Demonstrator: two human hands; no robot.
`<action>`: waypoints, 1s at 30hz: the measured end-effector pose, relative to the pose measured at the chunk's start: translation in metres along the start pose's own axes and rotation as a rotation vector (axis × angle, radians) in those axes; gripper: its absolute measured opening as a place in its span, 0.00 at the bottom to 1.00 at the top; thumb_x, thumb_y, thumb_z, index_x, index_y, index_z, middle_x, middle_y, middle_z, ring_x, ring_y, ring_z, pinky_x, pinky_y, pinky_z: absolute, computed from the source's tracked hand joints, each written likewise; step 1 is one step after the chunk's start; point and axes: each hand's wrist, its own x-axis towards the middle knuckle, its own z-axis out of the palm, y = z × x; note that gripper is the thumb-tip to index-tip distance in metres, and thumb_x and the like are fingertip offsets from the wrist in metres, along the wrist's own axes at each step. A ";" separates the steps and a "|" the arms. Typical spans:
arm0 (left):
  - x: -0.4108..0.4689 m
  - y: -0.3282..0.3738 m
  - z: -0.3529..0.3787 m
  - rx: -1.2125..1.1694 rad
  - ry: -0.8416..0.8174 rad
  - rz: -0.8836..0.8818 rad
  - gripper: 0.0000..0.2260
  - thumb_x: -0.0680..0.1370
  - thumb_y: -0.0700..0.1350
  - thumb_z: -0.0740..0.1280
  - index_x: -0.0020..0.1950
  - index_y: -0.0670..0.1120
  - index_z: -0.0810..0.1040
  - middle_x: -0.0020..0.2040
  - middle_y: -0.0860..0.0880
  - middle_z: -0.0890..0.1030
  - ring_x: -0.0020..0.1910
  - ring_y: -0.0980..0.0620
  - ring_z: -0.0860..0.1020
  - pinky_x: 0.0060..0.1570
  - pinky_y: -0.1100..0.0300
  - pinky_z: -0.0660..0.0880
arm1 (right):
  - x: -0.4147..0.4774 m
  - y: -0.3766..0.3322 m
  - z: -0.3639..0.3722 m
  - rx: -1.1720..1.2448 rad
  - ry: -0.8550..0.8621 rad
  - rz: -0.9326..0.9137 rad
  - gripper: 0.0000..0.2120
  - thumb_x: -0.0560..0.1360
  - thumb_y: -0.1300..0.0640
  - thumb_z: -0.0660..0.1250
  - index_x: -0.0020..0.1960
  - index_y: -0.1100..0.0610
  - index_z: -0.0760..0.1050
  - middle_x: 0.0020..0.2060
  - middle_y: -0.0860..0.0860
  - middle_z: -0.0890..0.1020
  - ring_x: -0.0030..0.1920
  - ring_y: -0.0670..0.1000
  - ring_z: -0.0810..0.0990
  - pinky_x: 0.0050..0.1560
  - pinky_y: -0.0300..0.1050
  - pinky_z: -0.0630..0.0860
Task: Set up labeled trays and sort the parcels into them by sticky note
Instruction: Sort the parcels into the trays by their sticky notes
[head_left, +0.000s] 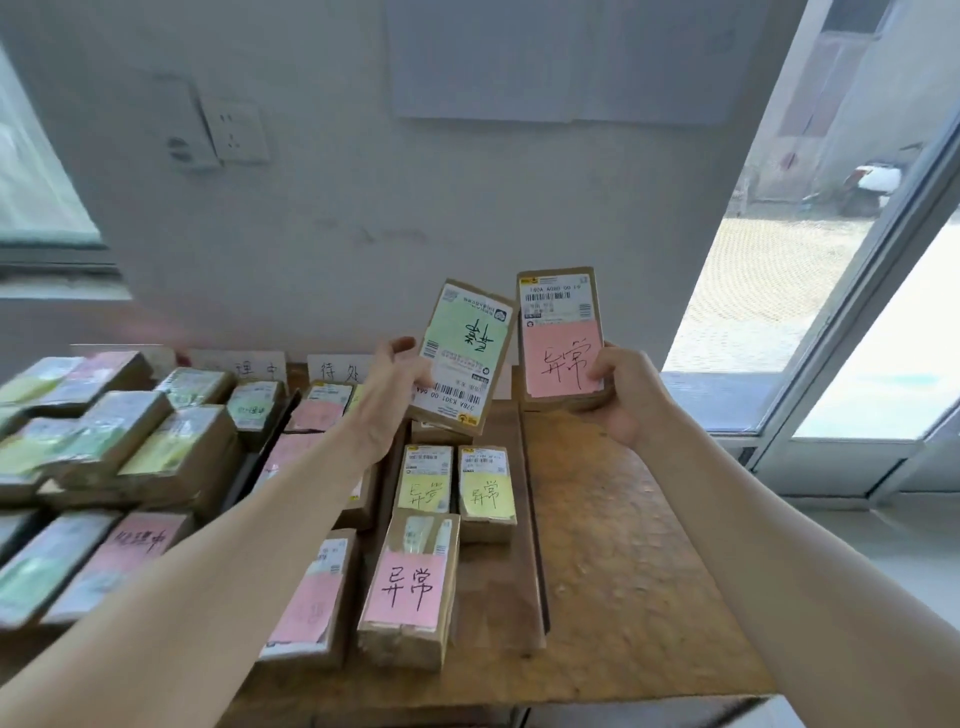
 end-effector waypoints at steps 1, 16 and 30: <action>-0.005 0.000 -0.002 0.004 0.020 0.003 0.20 0.73 0.33 0.60 0.63 0.44 0.64 0.54 0.42 0.79 0.47 0.46 0.80 0.32 0.64 0.76 | -0.003 0.001 0.001 -0.003 -0.018 0.011 0.17 0.68 0.71 0.53 0.49 0.59 0.73 0.50 0.58 0.82 0.51 0.60 0.80 0.44 0.50 0.77; -0.052 0.000 -0.050 -0.035 0.119 0.016 0.19 0.72 0.32 0.60 0.62 0.44 0.65 0.55 0.41 0.78 0.52 0.42 0.79 0.39 0.56 0.76 | -0.030 0.022 0.042 -0.020 -0.104 0.084 0.16 0.70 0.68 0.56 0.54 0.59 0.74 0.50 0.59 0.83 0.53 0.60 0.81 0.57 0.58 0.76; -0.089 0.021 -0.208 -0.111 0.150 0.089 0.24 0.66 0.37 0.63 0.61 0.45 0.65 0.52 0.44 0.79 0.49 0.46 0.79 0.35 0.60 0.77 | -0.068 0.071 0.204 -0.015 -0.041 0.008 0.17 0.71 0.63 0.59 0.58 0.60 0.75 0.51 0.59 0.82 0.53 0.59 0.81 0.52 0.53 0.78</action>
